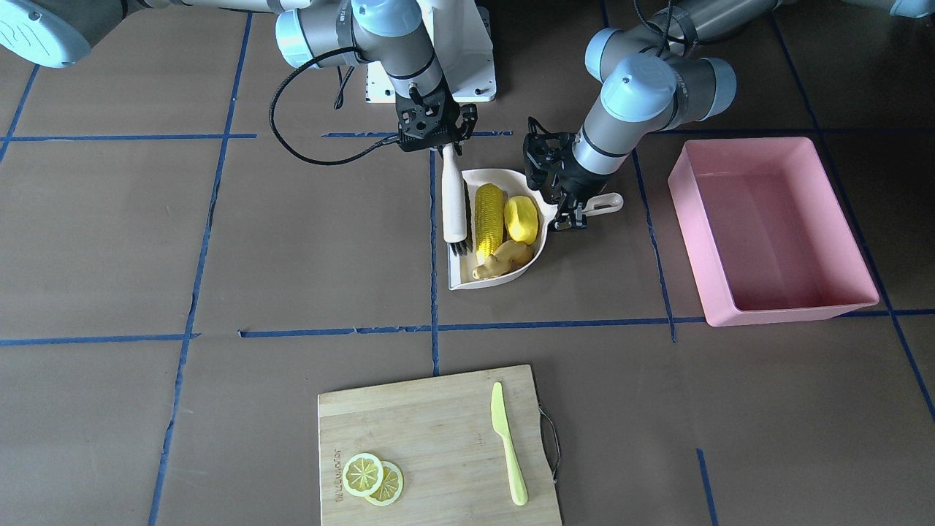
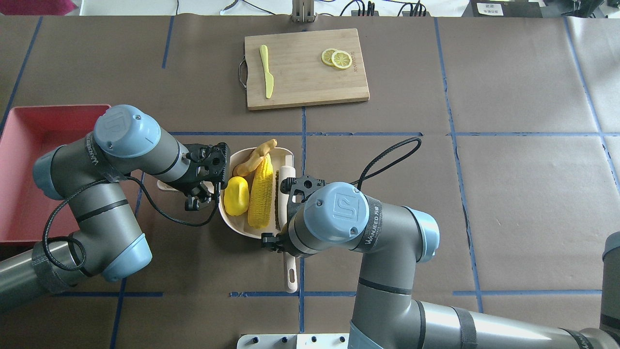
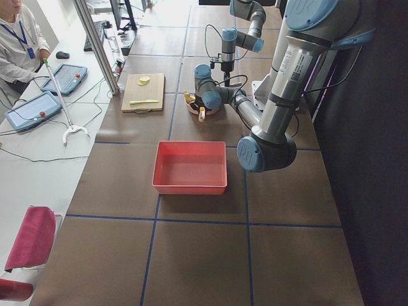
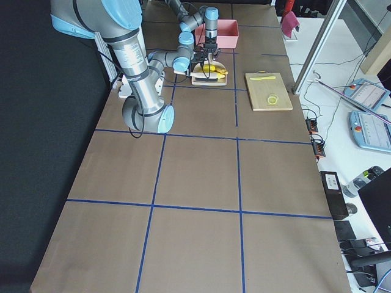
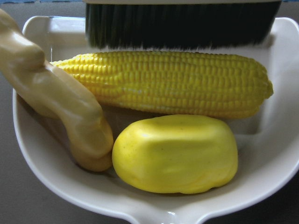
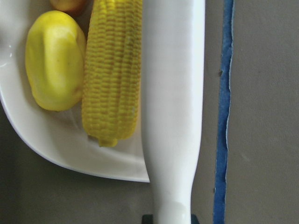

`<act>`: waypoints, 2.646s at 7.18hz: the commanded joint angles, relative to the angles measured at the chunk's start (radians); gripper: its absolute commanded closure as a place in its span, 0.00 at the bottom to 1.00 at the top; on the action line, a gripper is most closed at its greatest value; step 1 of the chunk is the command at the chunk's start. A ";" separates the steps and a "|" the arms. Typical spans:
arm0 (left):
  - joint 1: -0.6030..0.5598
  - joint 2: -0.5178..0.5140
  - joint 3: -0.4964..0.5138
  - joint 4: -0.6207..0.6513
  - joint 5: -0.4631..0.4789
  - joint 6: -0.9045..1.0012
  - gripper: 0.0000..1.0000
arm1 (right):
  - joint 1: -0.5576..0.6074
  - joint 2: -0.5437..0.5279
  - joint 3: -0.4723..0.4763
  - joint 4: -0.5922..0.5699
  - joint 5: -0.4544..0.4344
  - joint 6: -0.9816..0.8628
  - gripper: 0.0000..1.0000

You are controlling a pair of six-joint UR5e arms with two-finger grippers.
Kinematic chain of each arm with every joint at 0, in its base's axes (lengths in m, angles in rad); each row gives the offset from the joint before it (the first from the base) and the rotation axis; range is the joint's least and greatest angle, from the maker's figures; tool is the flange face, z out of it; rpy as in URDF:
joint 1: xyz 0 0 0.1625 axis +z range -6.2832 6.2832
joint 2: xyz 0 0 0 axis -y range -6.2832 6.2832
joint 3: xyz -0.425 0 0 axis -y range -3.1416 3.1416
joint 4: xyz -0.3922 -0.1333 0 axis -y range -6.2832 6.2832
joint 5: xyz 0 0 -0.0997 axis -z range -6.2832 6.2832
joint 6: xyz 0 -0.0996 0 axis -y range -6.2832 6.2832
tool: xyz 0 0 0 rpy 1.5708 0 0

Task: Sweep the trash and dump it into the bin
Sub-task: 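Draw the brush back away from the dustpan with the right gripper, then lift the loaded dustpan with the left gripper and carry it over the pink bin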

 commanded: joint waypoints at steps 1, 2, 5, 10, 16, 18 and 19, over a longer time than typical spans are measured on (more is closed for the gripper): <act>0.000 0.000 0.000 0.000 0.006 0.000 1.00 | -0.008 -0.019 0.015 -0.004 -0.001 0.000 1.00; 0.000 0.000 0.000 0.000 0.006 0.000 1.00 | -0.009 -0.034 0.024 -0.007 -0.001 0.000 1.00; 0.000 0.002 0.000 -0.002 0.006 0.000 1.00 | -0.006 -0.060 0.163 -0.228 0.008 -0.038 1.00; -0.003 0.002 -0.003 -0.015 0.001 -0.003 1.00 | 0.052 -0.105 0.159 -0.314 0.005 -0.193 1.00; -0.023 0.031 -0.029 -0.216 -0.022 -0.207 1.00 | 0.071 -0.149 0.155 -0.304 -0.001 -0.256 1.00; -0.082 0.063 -0.044 -0.239 -0.121 -0.216 1.00 | 0.072 -0.149 0.153 -0.304 -0.001 -0.262 1.00; -0.110 0.096 -0.046 -0.291 -0.158 -0.216 1.00 | 0.071 -0.149 0.155 -0.304 -0.001 -0.262 1.00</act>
